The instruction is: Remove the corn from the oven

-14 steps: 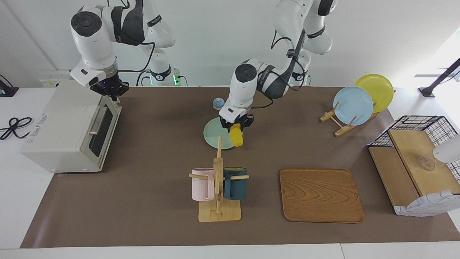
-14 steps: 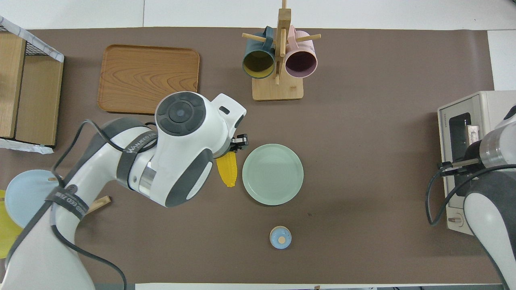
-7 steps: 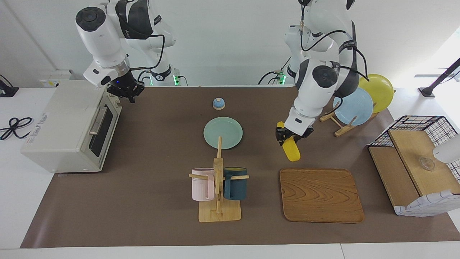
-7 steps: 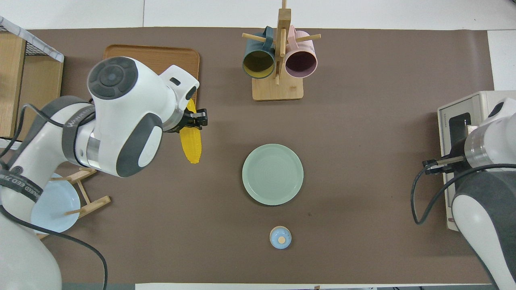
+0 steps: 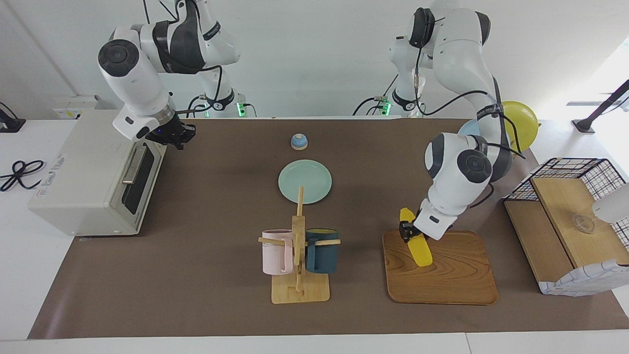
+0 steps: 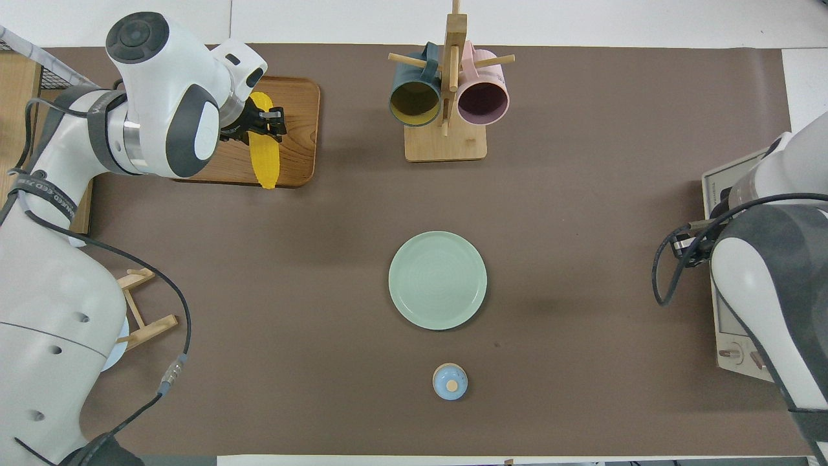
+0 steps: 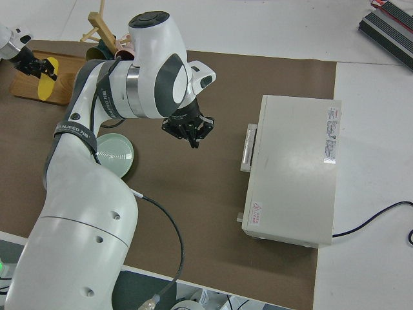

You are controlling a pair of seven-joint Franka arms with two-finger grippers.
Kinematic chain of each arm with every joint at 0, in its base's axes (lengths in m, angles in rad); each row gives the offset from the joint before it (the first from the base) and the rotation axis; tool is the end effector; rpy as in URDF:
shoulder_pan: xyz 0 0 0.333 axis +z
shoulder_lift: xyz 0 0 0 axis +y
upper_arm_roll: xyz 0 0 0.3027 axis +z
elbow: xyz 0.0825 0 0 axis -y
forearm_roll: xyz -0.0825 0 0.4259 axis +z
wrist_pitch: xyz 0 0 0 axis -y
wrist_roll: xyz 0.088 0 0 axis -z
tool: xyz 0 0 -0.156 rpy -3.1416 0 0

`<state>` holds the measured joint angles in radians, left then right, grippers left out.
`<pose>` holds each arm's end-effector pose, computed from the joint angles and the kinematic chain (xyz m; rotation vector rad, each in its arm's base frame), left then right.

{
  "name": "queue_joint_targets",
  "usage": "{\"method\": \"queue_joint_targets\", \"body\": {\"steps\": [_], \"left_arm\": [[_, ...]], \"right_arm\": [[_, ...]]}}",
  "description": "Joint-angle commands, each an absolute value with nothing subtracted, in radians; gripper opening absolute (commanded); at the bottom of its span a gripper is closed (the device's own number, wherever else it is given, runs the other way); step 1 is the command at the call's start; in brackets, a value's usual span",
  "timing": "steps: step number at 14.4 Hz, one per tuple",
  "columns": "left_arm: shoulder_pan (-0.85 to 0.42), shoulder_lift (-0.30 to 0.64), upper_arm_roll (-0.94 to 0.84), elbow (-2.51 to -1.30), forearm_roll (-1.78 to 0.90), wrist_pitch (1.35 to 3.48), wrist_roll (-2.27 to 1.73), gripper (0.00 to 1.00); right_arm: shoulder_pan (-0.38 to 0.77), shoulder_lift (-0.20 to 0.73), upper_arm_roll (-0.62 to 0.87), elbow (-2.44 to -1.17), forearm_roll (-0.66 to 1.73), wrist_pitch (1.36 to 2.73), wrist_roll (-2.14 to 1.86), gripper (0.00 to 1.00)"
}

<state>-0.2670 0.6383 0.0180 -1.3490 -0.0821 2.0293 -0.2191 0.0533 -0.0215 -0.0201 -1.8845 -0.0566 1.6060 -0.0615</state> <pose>0.7379 -0.1984 0.2782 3.0696 0.0017 0.0402 0.5531 0.0097 0.4207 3.0600 0.1594 -0.3971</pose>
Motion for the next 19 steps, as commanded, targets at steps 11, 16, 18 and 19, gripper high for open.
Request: {"method": "queue_joint_targets", "body": {"steps": [11,16,18,19], "left_arm": [[-0.239,0.828,-0.011,-1.114,-0.083,2.000,-0.156,0.00],[-0.233,0.819,-0.009,-1.164,-0.081,2.081,-0.137,0.38],[-0.235,0.810,-0.008,-1.170,-0.083,2.082,-0.140,1.00],[-0.236,0.808,-0.008,-1.170,-0.083,2.080,-0.140,1.00]], "right_arm": [[0.015,-0.051,-0.015,-1.821,-0.031,1.577,-0.032,1.00],[-0.023,-0.046,-0.014,-1.812,-0.031,1.585,-0.029,1.00],[-0.028,-0.043,-0.017,-1.801,-0.029,1.598,-0.025,1.00],[-0.028,-0.051,-0.015,-1.786,-0.031,1.601,-0.026,1.00]]}}
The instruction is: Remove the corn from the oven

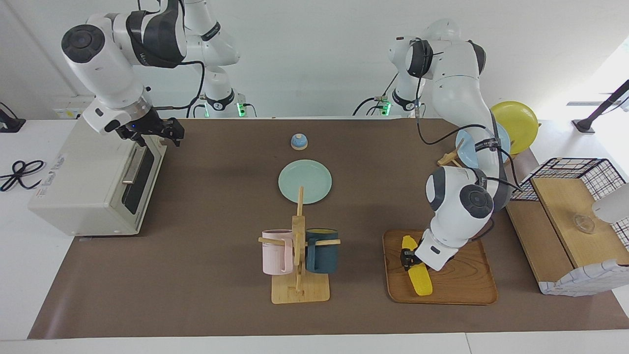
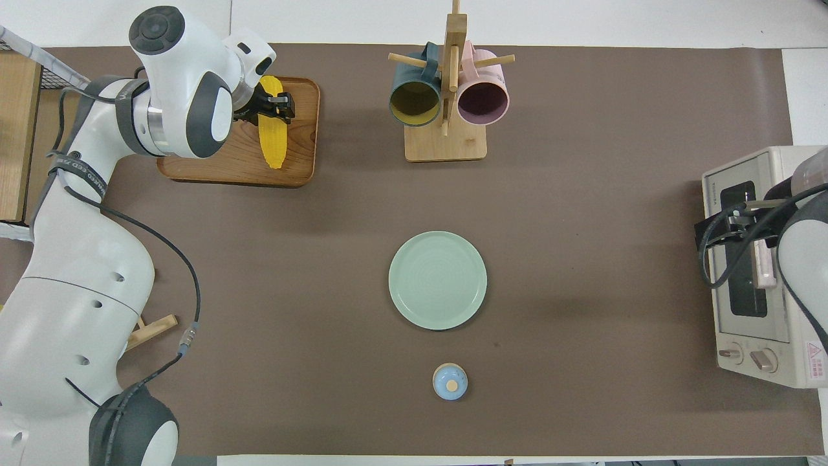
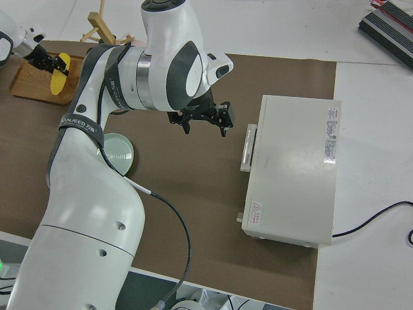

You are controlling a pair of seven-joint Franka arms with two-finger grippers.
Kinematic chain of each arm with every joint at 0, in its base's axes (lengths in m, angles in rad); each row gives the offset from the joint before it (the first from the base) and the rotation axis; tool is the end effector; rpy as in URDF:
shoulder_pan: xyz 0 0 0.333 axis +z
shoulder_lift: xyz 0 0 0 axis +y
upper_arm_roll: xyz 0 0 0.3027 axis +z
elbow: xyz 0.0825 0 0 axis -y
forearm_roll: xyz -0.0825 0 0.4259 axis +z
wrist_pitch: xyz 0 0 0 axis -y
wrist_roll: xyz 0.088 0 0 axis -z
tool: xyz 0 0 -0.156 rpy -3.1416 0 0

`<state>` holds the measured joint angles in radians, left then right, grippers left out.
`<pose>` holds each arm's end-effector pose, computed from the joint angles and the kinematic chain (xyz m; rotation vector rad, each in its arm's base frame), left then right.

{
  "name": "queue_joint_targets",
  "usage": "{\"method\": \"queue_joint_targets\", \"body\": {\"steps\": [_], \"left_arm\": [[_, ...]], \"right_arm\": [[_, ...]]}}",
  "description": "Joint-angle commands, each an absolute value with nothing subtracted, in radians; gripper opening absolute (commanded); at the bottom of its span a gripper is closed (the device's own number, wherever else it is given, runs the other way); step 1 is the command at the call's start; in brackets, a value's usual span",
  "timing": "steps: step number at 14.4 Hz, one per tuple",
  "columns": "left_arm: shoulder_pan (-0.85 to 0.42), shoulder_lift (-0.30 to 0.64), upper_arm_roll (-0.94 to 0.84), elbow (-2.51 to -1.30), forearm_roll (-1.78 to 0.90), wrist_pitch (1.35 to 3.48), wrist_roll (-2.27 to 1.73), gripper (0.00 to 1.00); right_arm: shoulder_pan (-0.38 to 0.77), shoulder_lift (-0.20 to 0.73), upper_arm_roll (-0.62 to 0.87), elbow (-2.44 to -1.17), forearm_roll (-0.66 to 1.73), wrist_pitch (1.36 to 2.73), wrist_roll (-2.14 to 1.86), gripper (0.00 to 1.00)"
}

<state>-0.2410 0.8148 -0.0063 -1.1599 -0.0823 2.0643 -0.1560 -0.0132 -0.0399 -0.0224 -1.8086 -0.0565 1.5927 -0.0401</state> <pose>0.7766 -0.2030 0.2420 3.0435 -0.0812 0.1097 0.5629 -0.0289 0.4671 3.0807 0.0167 -0.2749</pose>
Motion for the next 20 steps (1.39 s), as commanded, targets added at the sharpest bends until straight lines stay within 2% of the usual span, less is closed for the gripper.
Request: {"method": "queue_joint_targets", "body": {"steps": [1,7,12,20], "left_arm": [[-0.238,0.807,-0.008,-1.170,-0.084,2.077,-0.141,1.00],[-0.233,0.669,0.020,-1.189,-0.103,1.968,-0.199,1.00],[-0.235,0.416,0.066,-1.419,-0.097,1.931,-0.199,1.00],[-0.233,0.190,0.078,-1.437,-0.051,1.593,-0.198,1.00]], "right_arm": [[-0.028,-0.052,-0.017,-1.776,-0.032,1.592,-0.026,1.00],[-0.025,-0.055,-0.040,-1.700,-0.029,1.526,-0.028,1.00],[-0.020,-0.058,-0.040,-1.706,-0.029,1.525,-0.029,1.00],[-0.021,-0.058,-0.040,-1.706,-0.029,1.525,-0.029,1.00]]}}
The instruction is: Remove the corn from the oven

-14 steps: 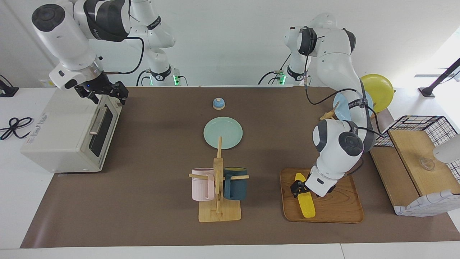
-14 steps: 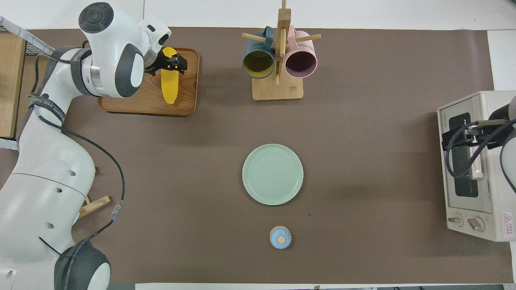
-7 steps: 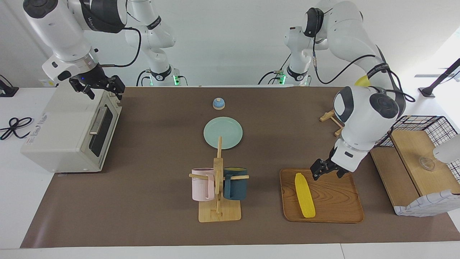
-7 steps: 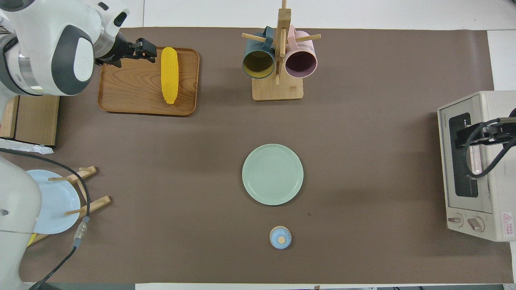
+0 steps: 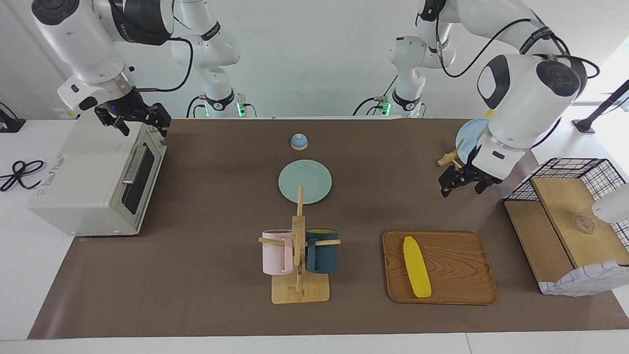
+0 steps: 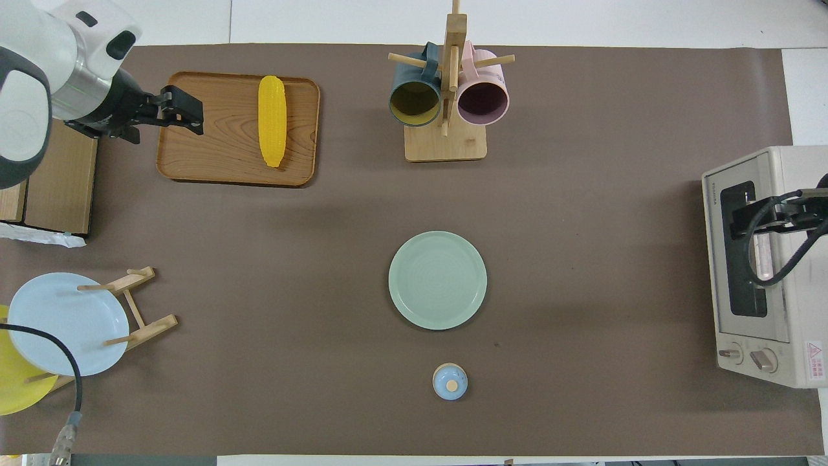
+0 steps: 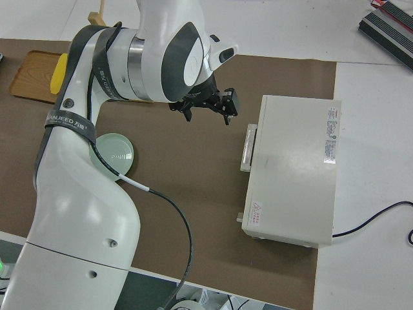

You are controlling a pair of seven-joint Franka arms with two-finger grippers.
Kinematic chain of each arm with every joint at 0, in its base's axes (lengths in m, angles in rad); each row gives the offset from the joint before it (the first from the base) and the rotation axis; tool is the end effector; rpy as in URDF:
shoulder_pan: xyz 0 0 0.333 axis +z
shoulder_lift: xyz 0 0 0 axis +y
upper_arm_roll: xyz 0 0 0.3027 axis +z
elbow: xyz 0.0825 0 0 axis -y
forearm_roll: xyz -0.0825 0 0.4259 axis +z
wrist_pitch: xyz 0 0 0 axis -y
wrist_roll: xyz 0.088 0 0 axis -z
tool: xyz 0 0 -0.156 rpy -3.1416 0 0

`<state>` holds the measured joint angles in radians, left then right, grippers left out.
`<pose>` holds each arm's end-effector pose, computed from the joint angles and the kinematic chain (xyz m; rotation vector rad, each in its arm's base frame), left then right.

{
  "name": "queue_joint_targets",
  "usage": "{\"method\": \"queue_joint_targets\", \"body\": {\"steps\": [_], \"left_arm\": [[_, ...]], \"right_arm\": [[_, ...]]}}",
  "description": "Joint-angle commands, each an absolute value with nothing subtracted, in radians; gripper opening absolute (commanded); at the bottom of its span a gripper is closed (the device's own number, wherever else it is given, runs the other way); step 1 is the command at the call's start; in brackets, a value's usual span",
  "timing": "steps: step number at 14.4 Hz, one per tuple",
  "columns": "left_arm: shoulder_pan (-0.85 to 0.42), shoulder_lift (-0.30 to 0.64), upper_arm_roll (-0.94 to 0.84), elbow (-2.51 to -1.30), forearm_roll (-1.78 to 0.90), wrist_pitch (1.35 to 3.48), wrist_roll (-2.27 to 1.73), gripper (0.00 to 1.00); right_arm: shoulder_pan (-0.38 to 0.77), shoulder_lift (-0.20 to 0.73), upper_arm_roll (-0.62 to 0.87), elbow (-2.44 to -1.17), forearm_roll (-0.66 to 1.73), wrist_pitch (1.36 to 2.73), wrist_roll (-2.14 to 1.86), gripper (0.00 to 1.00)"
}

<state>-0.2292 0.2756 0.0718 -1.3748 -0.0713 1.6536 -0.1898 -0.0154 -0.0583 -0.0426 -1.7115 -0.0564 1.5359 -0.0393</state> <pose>0.6704 -0.1222 0.4951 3.0896 0.0547 -0.0079 0.5636 -0.0421 0.5221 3.0878 -0.0265 -0.1852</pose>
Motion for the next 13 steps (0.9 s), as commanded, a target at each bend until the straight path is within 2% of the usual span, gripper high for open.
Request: {"method": "queue_joint_targets", "body": {"steps": [1,3,7,10,13], "left_arm": [[-0.219,0.164,0.080,-1.443,-0.049,1.554,-0.198,1.00],[-0.209,0.093,0.080,-1.492,-0.049,1.487,-0.195,1.00],[-0.140,-0.090,0.020,-1.705,-0.044,1.483,-0.187,1.00],[-0.115,-0.136,-0.035,-1.810,-0.046,1.544,-0.189,1.00],[-0.127,-0.117,-0.041,-1.781,-0.044,1.626,-0.189,1.00]], "right_arm": [[-0.021,-0.058,-0.040,-1.706,-0.029,1.525,-0.029,1.00],[-0.021,-0.058,-0.040,-1.706,-0.029,1.525,-0.029,1.00],[-0.021,-0.058,-0.040,-1.706,-0.029,1.525,-0.029,1.00],[-0.021,-0.058,-0.041,-1.706,-0.029,1.525,-0.029,1.00],[-0.021,-0.058,-0.040,-1.706,-0.029,1.525,-0.029,1.00]]}}
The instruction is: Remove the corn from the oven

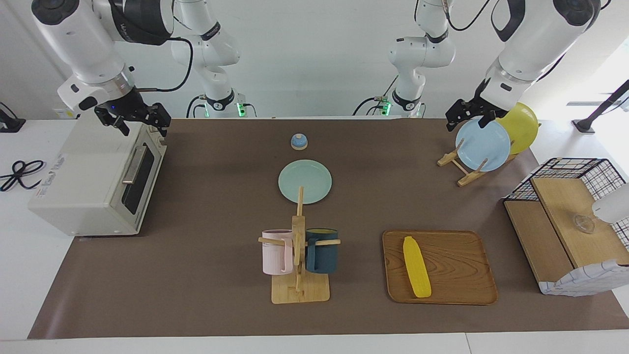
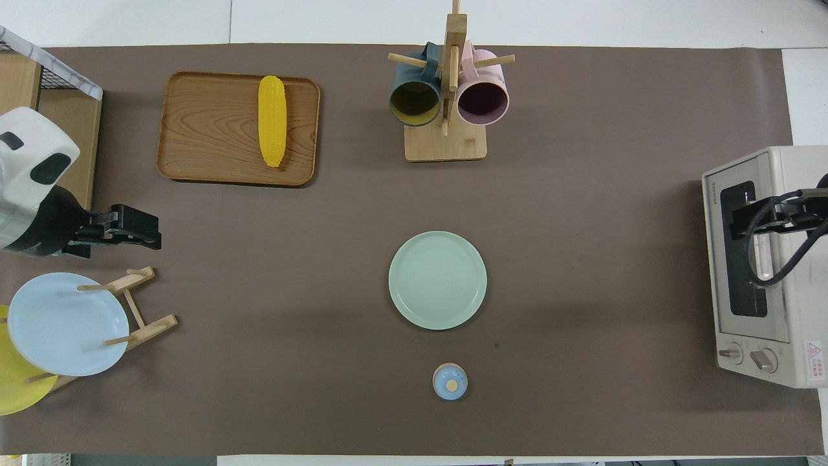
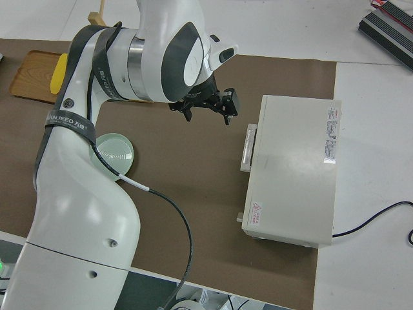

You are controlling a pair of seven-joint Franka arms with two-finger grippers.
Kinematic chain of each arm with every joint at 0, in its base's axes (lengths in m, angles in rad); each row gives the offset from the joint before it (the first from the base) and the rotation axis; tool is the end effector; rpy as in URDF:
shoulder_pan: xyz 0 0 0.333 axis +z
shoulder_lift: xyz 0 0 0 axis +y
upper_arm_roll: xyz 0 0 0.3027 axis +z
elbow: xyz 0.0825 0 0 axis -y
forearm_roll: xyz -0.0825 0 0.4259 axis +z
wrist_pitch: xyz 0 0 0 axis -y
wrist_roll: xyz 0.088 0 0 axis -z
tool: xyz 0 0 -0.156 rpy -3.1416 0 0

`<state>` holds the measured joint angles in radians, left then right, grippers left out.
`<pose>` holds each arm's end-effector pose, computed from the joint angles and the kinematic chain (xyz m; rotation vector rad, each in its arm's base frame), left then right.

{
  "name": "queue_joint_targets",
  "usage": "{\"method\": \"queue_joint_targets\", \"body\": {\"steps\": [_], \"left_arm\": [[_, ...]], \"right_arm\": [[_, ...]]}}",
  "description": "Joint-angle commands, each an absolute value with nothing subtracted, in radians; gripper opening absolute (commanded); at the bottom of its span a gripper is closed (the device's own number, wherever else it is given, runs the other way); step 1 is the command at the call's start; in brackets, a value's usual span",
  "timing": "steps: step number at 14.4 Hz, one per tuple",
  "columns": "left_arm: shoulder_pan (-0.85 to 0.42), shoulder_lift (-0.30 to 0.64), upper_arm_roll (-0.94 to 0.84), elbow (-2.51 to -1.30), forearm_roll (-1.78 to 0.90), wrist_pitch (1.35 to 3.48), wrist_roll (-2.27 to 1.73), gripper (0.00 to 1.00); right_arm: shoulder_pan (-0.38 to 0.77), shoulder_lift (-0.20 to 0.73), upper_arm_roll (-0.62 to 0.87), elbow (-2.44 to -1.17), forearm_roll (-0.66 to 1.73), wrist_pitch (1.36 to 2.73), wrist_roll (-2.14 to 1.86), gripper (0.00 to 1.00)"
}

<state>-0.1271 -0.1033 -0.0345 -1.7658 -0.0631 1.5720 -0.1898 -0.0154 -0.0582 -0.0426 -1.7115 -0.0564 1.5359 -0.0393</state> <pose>0.5472 -0.0997 0.5227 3.0946 0.0487 -0.1542 0.5637 -0.0421 0.5221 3.0878 -0.0265 -0.1854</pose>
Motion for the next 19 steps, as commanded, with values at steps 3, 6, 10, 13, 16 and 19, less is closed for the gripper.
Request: {"method": "queue_joint_targets", "body": {"steps": [3,6,10,13,16,19], "left_arm": [[-0.118,-0.043,-0.043,-1.611,-0.009,1.487,-0.172,1.00],[-0.117,-0.057,-0.044,-1.627,-0.009,1.463,-0.172,1.00],[-0.072,-0.060,-0.084,-1.643,-0.011,1.514,-0.172,1.00],[-0.057,-0.051,-0.098,-1.638,-0.011,1.509,-0.120,1.00],[-0.057,-0.052,-0.097,-1.637,-0.011,1.513,-0.126,1.00],[-0.057,-0.052,-0.097,-1.638,-0.020,1.522,-0.135,1.00]], "right_arm": [[-0.021,-0.058,-0.040,-1.706,-0.029,1.525,-0.029,1.00],[-0.021,-0.058,-0.040,-1.706,-0.029,1.525,-0.029,1.00],[-0.021,-0.058,-0.040,-1.706,-0.029,1.525,-0.029,1.00],[-0.021,-0.058,-0.040,-1.706,-0.029,1.525,-0.029,1.00],[-0.021,-0.058,-0.040,-1.706,-0.029,1.525,-0.029,1.00],[-0.021,-0.058,-0.040,-1.706,-0.029,1.525,-0.029,1.00]]}}
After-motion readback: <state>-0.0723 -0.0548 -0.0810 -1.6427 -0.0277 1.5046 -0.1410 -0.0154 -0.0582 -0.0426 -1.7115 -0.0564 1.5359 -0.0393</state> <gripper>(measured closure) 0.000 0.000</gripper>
